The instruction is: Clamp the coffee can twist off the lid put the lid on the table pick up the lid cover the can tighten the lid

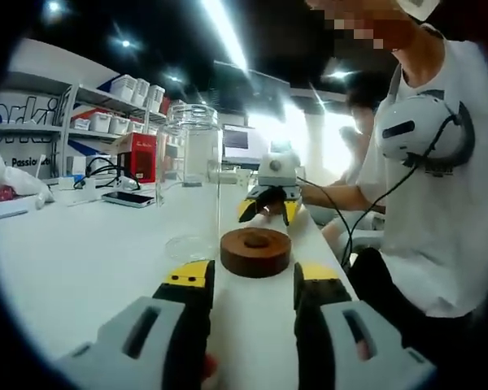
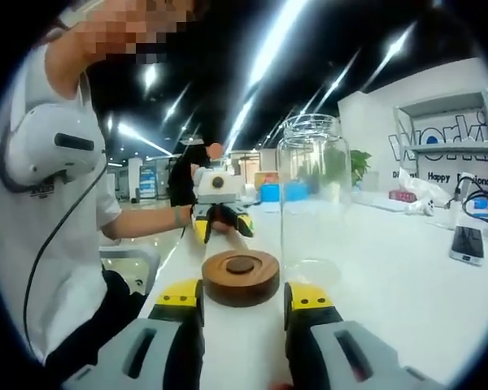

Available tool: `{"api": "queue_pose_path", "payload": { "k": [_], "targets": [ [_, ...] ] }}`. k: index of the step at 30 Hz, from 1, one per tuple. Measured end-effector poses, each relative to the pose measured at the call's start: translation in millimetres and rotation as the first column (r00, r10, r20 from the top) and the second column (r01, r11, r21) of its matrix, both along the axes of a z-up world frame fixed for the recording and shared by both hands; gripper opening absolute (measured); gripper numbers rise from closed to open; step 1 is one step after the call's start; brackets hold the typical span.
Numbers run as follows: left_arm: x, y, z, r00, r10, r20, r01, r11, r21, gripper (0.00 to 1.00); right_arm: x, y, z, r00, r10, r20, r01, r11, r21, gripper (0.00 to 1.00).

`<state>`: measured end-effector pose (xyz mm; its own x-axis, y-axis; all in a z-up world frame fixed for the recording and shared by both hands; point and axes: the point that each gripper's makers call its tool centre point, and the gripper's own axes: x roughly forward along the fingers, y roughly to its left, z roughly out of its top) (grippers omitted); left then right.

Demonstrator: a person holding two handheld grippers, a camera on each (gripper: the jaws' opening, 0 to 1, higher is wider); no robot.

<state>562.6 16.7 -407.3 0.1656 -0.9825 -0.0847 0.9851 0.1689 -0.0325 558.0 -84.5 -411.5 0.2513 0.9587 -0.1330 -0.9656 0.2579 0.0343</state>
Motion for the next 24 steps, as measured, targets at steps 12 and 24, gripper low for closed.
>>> {"api": "queue_pose_path", "payload": {
  "k": [12, 24],
  "targets": [
    [-1.5, -1.6, -2.2, 1.000, -0.005, 0.004, 0.005, 1.000, 0.010, 0.32, 0.3, 0.9, -4.3, 1.000, -0.009, 0.020, 0.010, 1.000, -0.027, 0.36],
    [0.1, -0.8, -3.9, 1.000, 0.001, 0.007, -0.001, 1.000, 0.017, 0.32, 0.4, 1.2, -2.5, 0.999, -0.010, 0.031, 0.011, 1.000, -0.020, 0.35]
  ]
}}
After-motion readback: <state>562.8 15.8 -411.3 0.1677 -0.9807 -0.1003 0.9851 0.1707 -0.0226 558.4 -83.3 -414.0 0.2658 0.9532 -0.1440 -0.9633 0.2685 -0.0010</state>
